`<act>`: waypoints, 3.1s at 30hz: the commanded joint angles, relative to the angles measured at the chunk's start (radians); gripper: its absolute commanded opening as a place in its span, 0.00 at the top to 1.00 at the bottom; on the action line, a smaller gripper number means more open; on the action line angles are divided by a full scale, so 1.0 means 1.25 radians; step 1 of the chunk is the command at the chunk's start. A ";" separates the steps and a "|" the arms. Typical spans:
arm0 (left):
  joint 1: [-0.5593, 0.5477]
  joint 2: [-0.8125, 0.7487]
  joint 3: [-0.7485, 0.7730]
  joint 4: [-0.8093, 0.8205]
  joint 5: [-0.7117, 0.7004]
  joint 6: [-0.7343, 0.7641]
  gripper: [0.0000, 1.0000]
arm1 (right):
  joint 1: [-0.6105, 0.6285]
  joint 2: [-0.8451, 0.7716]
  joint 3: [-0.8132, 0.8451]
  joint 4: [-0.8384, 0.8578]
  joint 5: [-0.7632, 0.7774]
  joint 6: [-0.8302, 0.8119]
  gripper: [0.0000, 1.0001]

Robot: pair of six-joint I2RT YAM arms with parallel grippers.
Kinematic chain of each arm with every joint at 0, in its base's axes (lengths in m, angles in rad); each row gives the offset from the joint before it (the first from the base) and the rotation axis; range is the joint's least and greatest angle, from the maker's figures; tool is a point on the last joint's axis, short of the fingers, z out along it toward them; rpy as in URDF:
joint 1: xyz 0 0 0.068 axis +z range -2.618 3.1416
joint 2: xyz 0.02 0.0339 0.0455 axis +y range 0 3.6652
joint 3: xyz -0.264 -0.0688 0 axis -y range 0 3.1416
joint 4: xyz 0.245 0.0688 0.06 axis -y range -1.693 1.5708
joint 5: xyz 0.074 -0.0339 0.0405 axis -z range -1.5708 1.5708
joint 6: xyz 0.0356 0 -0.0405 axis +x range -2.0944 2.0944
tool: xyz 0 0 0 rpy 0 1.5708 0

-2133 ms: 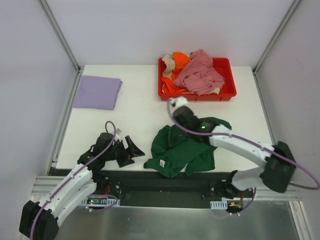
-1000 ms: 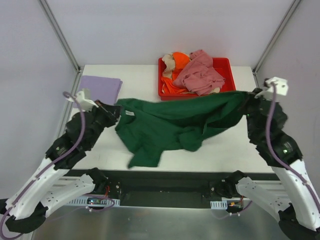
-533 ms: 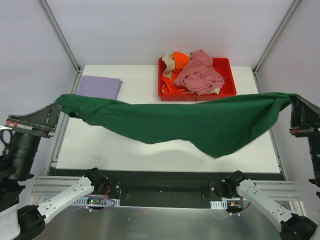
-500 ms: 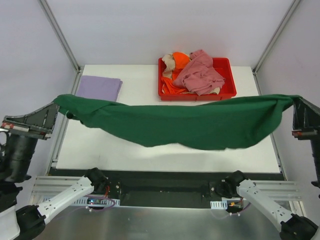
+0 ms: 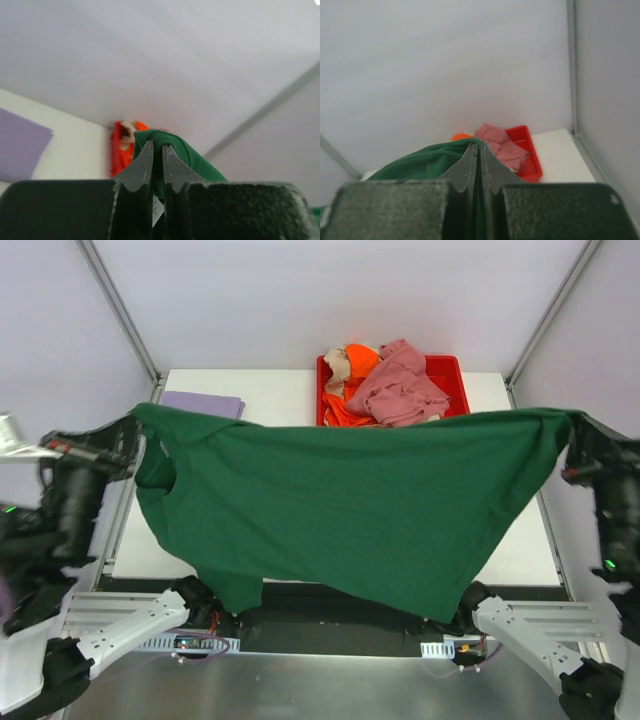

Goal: Fold and stack the t-shirts
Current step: Flatten out the tshirt

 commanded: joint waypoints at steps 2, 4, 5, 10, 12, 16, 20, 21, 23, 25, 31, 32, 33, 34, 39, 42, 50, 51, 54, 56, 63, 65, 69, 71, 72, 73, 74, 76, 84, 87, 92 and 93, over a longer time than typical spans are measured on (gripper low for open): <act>0.003 0.142 -0.158 0.181 -0.327 0.103 0.99 | -0.005 0.127 -0.147 0.147 0.286 -0.113 0.99; 0.040 0.210 -0.223 0.224 -0.350 0.100 0.97 | -0.021 0.180 -0.229 0.199 0.334 -0.124 0.99; 0.091 0.254 -0.243 0.223 -0.294 0.069 0.96 | -0.043 0.221 -0.263 0.229 0.327 -0.116 0.99; 0.355 0.575 -0.226 0.228 0.009 -0.040 0.96 | -0.220 0.454 -0.359 0.323 0.124 0.001 0.99; 0.376 0.734 -0.136 0.228 0.064 0.002 0.96 | -0.270 0.582 -0.333 0.376 0.079 0.002 0.99; 0.380 0.975 0.074 0.204 0.105 0.058 0.96 | -0.310 0.804 -0.180 0.368 0.033 -0.008 0.99; 0.380 1.067 0.141 0.202 0.096 0.079 0.69 | -0.313 0.883 -0.112 0.353 0.023 -0.016 0.72; 0.380 1.067 0.135 0.203 0.099 0.081 0.48 | -0.313 0.884 -0.113 0.352 0.021 -0.017 0.58; 0.381 1.048 0.107 0.203 0.102 0.087 0.17 | -0.313 0.871 -0.126 0.344 0.015 -0.016 0.31; 0.380 1.006 0.068 0.198 0.094 0.084 0.01 | -0.312 0.842 -0.144 0.316 0.008 -0.003 0.17; 0.381 0.735 -0.130 0.151 0.113 0.016 0.01 | -0.309 0.663 -0.227 0.179 -0.052 0.075 0.04; 0.381 0.685 -0.175 0.133 0.118 0.005 0.01 | -0.309 0.619 -0.260 0.165 -0.062 0.094 0.04; 0.380 0.625 -0.224 0.111 0.117 -0.018 0.01 | -0.309 0.578 -0.295 0.159 -0.077 0.114 0.04; 0.380 0.572 -0.266 0.082 0.112 -0.050 0.01 | -0.312 0.529 -0.341 0.153 -0.089 0.141 0.04; 0.381 0.270 -0.557 -0.067 0.162 -0.211 0.01 | -0.309 0.257 -0.615 0.151 -0.186 0.273 0.04; 0.384 0.142 -0.675 -0.157 0.218 -0.298 0.01 | -0.309 0.121 -0.738 0.142 -0.246 0.321 0.04; 0.386 0.047 -0.860 -0.331 0.208 -0.529 0.10 | -0.309 -0.036 -0.890 0.083 -0.344 0.351 0.04; 0.387 0.047 -0.870 -0.329 0.211 -0.547 0.13 | -0.309 -0.035 -0.890 0.075 -0.347 0.345 0.04; 0.387 0.049 -0.890 -0.276 0.206 -0.547 0.25 | -0.309 -0.025 -0.879 0.055 -0.357 0.318 0.04; 0.388 0.067 -0.900 -0.257 0.224 -0.555 0.28 | -0.309 -0.020 -0.879 0.050 -0.358 0.305 0.04; 0.408 0.159 -0.901 -0.256 0.215 -0.561 0.43 | -0.309 -0.014 -0.888 0.050 -0.339 0.304 0.04; 0.413 0.177 -0.909 -0.255 0.199 -0.566 0.48 | -0.309 -0.013 -0.889 0.051 -0.339 0.304 0.04; 0.417 0.192 -0.933 -0.201 0.216 -0.557 0.60 | -0.309 -0.011 -0.890 0.048 -0.327 0.308 0.04; 0.417 0.191 -0.938 -0.171 0.222 -0.546 0.60 | -0.309 -0.007 -0.890 0.046 -0.330 0.309 0.04; 0.417 0.189 -0.938 -0.161 0.222 -0.539 0.60 | -0.310 -0.005 -0.889 0.045 -0.333 0.310 0.04; 0.419 0.187 -0.936 -0.158 0.220 -0.535 0.61 | -0.309 -0.004 -0.888 0.042 -0.336 0.312 0.04; 0.418 0.185 -0.936 -0.154 0.218 -0.529 0.62 | -0.309 -0.002 -0.888 0.041 -0.338 0.313 0.04; 0.418 0.184 -0.941 -0.139 0.222 -0.520 0.65 | -0.308 0.000 -0.886 0.030 -0.344 0.316 0.04; 0.419 0.151 -0.949 -0.101 0.259 -0.469 1.00 | -0.309 0.006 -0.889 -0.067 -0.371 0.337 0.04; 0.419 0.106 -0.955 -0.093 0.264 -0.438 1.00 | -0.277 0.053 -0.879 -0.151 -0.359 0.364 0.02; 0.419 0.044 -0.968 -0.093 0.271 -0.418 1.00 | -0.100 0.114 -0.911 -0.164 -0.299 0.492 0.06; 0.419 0.035 -0.970 -0.093 0.270 -0.411 1.00 | -0.077 0.120 -0.923 -0.159 -0.290 0.522 0.09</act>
